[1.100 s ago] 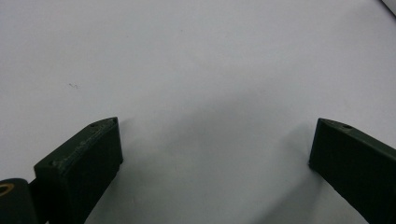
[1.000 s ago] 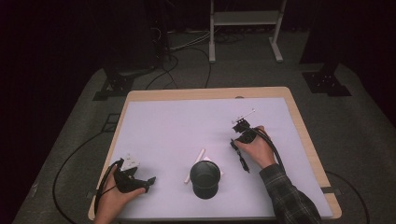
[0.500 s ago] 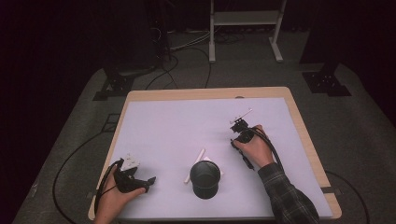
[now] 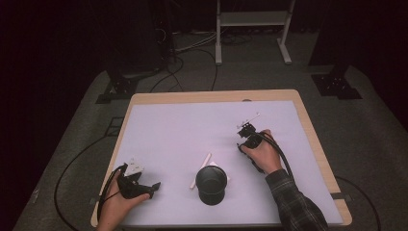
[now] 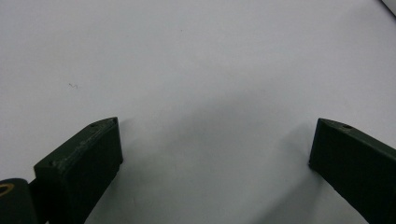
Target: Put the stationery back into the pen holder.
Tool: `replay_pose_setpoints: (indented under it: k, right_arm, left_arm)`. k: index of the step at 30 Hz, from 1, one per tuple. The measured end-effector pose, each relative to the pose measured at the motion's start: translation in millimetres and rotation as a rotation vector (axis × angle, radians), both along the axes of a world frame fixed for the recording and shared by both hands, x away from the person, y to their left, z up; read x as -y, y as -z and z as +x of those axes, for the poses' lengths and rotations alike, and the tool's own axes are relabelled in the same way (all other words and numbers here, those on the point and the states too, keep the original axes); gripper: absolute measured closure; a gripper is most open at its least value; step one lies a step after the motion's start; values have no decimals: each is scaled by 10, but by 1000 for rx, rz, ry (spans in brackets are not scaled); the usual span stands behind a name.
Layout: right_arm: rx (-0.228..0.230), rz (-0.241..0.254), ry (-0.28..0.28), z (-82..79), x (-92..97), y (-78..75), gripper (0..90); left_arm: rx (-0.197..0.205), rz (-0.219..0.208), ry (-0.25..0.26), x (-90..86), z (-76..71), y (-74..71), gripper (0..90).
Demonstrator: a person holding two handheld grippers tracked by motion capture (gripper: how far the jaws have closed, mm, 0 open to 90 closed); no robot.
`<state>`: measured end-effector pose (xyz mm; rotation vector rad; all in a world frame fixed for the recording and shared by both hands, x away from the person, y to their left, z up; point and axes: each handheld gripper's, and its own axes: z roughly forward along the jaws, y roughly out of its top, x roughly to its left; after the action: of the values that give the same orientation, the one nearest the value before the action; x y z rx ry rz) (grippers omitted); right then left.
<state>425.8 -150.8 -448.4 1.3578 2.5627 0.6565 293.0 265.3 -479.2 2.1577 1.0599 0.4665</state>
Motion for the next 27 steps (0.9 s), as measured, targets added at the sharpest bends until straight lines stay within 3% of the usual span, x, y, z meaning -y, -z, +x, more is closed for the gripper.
replay_pose_setpoints:
  k: [5,19,27]
  right_arm:
    - [5,13,3,-29,35,-24,795]
    - [62,120,-15,-181,173,-150,796]
    - [78,157,-25,-230,214,-177,795]
  left_arm:
    - [-2,-3,-3,2,-2,1,14]
    - [-1,-2,-2,2,-3,1,14]
    - [-1,-1,-1,1,-1,0,14]
